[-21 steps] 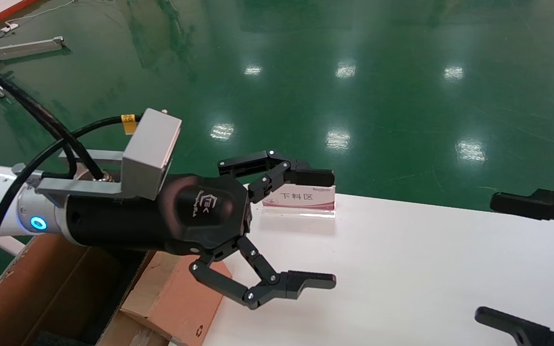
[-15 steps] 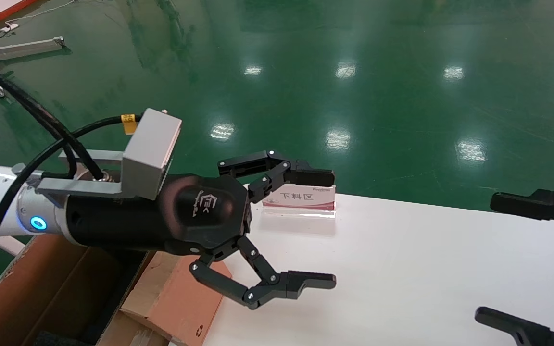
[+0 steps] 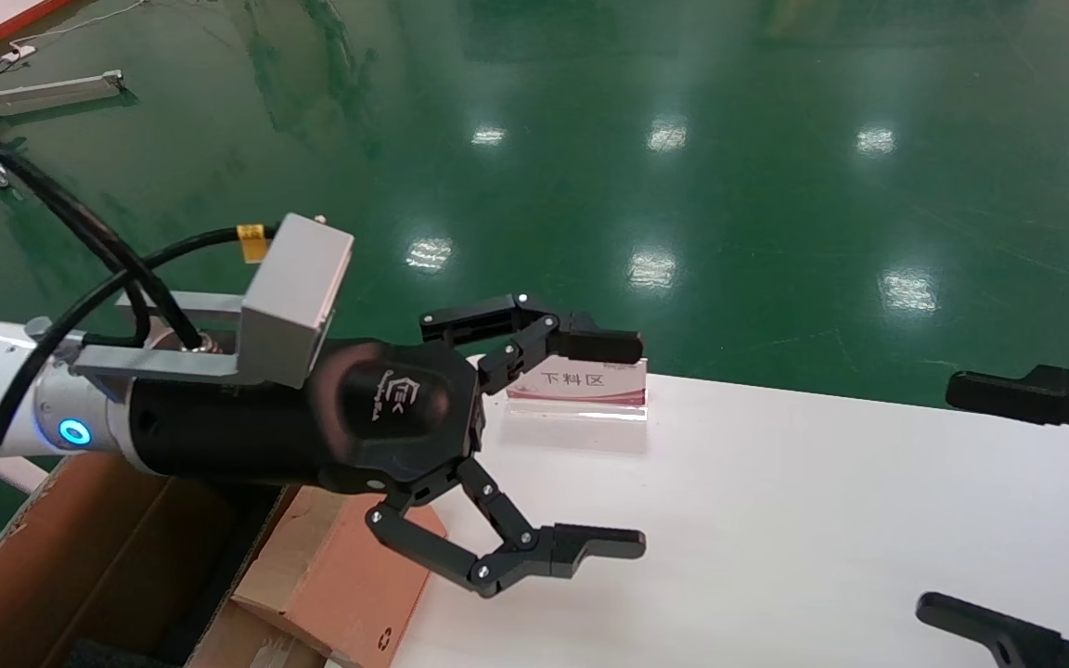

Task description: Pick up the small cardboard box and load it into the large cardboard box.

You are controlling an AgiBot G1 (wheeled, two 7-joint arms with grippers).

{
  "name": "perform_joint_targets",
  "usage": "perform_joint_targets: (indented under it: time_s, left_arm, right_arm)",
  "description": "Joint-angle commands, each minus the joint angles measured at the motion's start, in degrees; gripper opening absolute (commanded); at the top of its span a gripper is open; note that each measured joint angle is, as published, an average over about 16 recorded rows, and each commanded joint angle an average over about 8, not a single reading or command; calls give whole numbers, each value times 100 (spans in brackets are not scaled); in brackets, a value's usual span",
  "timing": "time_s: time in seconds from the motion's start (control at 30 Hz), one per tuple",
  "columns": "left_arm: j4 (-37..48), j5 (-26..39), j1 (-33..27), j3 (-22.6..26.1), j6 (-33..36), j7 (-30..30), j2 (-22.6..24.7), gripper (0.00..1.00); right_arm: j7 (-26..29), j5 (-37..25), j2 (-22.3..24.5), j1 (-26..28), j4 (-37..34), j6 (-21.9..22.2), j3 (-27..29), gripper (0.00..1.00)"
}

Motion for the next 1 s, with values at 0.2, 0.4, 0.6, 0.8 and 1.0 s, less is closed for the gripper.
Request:
perform_joint_targets:
  time_s: [0.2, 0.4, 0.6, 0.8, 1.0]
  left_arm:
    - [-19, 320, -226, 260, -53, -260, -152, 100]
    - [-92, 889, -733, 716, -43, -786, -289, 100]
    - [-301, 1756, -1494, 1315, 40, -1636, -274, 100]
    - [-509, 2586, -2251, 1916, 207, -2639, -146, 100]
    - [-695, 3393, -3111, 2653, 423, -3798, 62, 100]
  right_arm:
    - [0, 0, 0, 0, 0, 0, 0, 100]
    - [0, 0, 0, 0, -1, 1, 0, 100]
    - [0, 0, 0, 0, -1, 1, 0, 100]
    - [0, 0, 0, 0, -1, 1, 0, 100]
    - [0, 0, 0, 0, -1, 1, 0, 100]
